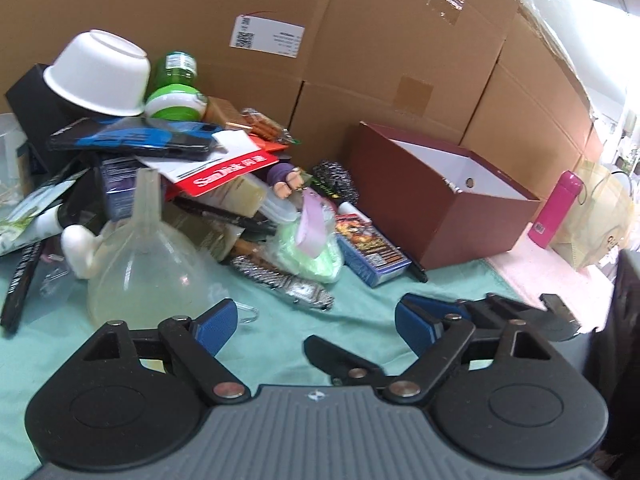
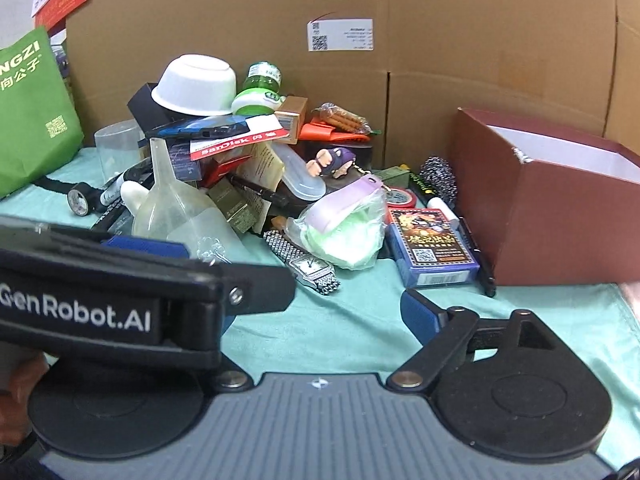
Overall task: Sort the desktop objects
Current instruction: 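Lower both tools onto the silver wristwatch and close on its face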
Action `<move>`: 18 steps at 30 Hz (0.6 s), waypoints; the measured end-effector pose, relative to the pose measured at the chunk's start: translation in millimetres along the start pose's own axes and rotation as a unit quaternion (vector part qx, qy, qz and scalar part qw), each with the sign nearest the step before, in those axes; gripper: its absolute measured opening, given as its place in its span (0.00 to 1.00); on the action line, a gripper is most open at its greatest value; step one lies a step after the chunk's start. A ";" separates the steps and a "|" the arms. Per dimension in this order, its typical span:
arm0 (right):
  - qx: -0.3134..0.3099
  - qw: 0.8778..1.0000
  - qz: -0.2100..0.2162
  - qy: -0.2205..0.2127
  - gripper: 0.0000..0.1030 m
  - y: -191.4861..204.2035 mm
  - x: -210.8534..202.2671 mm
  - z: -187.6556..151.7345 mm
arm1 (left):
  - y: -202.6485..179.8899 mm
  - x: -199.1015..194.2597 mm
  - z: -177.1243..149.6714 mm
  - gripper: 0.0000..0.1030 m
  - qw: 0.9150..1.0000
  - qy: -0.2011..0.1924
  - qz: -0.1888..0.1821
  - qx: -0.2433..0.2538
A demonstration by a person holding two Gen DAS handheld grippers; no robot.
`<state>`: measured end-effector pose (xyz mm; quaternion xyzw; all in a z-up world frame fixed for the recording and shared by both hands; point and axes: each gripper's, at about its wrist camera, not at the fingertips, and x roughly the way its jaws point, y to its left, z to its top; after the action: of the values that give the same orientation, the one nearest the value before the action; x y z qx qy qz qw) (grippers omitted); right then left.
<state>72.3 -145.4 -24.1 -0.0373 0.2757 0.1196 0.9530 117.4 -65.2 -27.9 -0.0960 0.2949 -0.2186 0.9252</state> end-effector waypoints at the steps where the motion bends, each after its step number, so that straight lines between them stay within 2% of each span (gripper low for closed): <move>1: 0.000 1.000 0.002 0.001 0.79 -1.0 1.6 0.3 | -0.2 0.3 1.7 0.84 1.000 0.000 -0.010 -0.003; 3: 0.001 1.000 0.002 0.004 0.73 -3.9 3.4 1.1 | -2.3 1.9 4.9 0.83 1.000 -0.002 -0.021 -0.001; 5: 0.003 1.000 0.003 0.005 0.68 -7.1 7.4 3.3 | -5.8 8.2 9.2 0.81 1.000 -0.002 -0.017 0.007; 8: 0.003 1.000 0.008 0.011 0.63 -11.0 15.5 6.6 | -4.3 26.1 15.5 0.67 1.000 0.013 -0.009 0.000; 13: -0.003 0.999 0.032 0.026 0.52 -13.6 32.3 9.5 | 6.7 52.6 17.6 0.50 0.998 0.049 0.011 -0.032; 14: -0.001 0.999 0.035 0.032 0.49 -14.2 35.9 10.3 | 7.2 55.0 17.6 0.50 0.998 0.051 0.011 -0.032; 18: -0.001 0.998 0.047 0.032 0.47 -15.2 44.7 15.8 | 4.9 61.5 17.5 0.51 0.998 0.051 0.010 -0.024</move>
<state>120.9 -148.7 -34.6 -0.0292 0.3070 0.1636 0.9371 174.3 -88.5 -46.2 -0.1042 0.3480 -0.2063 0.9086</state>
